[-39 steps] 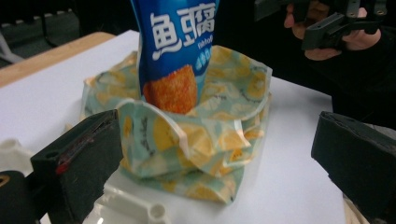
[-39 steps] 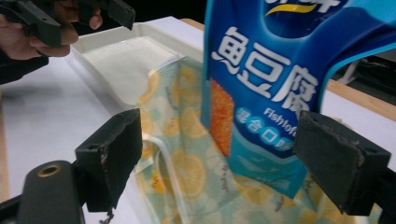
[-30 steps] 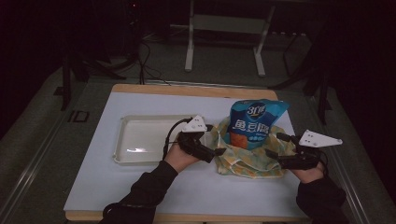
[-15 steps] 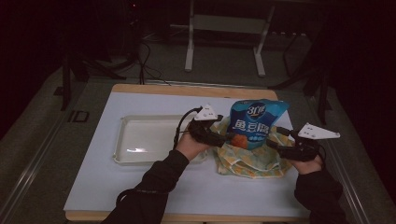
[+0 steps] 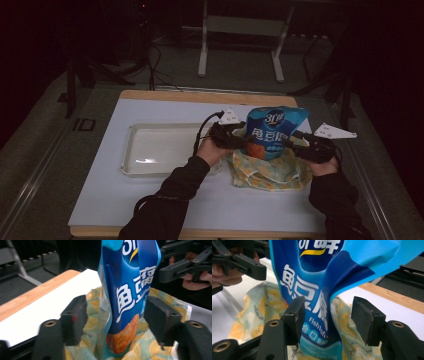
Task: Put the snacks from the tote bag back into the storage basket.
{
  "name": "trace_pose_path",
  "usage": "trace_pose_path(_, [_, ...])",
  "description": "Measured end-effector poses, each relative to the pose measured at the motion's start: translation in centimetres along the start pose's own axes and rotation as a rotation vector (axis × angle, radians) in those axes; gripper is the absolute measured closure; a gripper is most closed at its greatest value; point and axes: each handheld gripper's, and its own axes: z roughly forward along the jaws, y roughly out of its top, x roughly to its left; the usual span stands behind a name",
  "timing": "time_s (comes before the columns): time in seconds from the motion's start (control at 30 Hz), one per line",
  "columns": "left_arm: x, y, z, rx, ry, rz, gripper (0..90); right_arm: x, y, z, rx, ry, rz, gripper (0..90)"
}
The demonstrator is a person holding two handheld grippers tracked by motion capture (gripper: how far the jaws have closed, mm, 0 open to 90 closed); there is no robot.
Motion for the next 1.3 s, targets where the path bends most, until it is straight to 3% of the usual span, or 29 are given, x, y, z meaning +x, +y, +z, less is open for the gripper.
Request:
trace_pose_path(0.07, [0.0, 0.0, 0.3, 0.002, 0.000, 0.007, 43.0, 0.1, 0.1, 0.4, 0.006, -0.008, -0.006, 47.0])
trace_pose_path(0.37, [0.0, 0.4, 1.5, 0.007, -0.002, 0.004, 51.4, 0.1, -0.1, 1.4, 0.022, -0.020, -0.028, 56.1])
trace_pose_path(0.53, [0.0, 0.5, 2.1, 0.006, -0.012, 0.006, 55.6, 0.1, -0.2, 1.4, 0.021, -0.033, -0.057, 66.3])
trace_pose_path(0.8, [-0.5, 0.7, 3.0, 0.022, 0.006, 0.041, 66.5, 0.2, -0.2, 1.8, 0.026, -0.025, -0.073, 77.0])
trace_pose_path(1.0, [-0.5, 0.7, 3.0, 0.022, 0.008, 0.025, 71.4, 0.2, -0.2, 1.9, 0.021, -0.016, -0.067, 81.0])
trace_pose_path(1.07, [-0.4, 0.7, 3.0, 0.021, 0.002, 0.014, 76.4, 0.4, -0.2, 2.0, 0.028, -0.017, -0.076, 86.2])
trace_pose_path(1.3, [-0.5, 0.7, 2.9, 0.028, 0.018, -0.002, 82.1, 0.6, 0.0, 2.1, 0.035, -0.022, -0.076, 88.5])
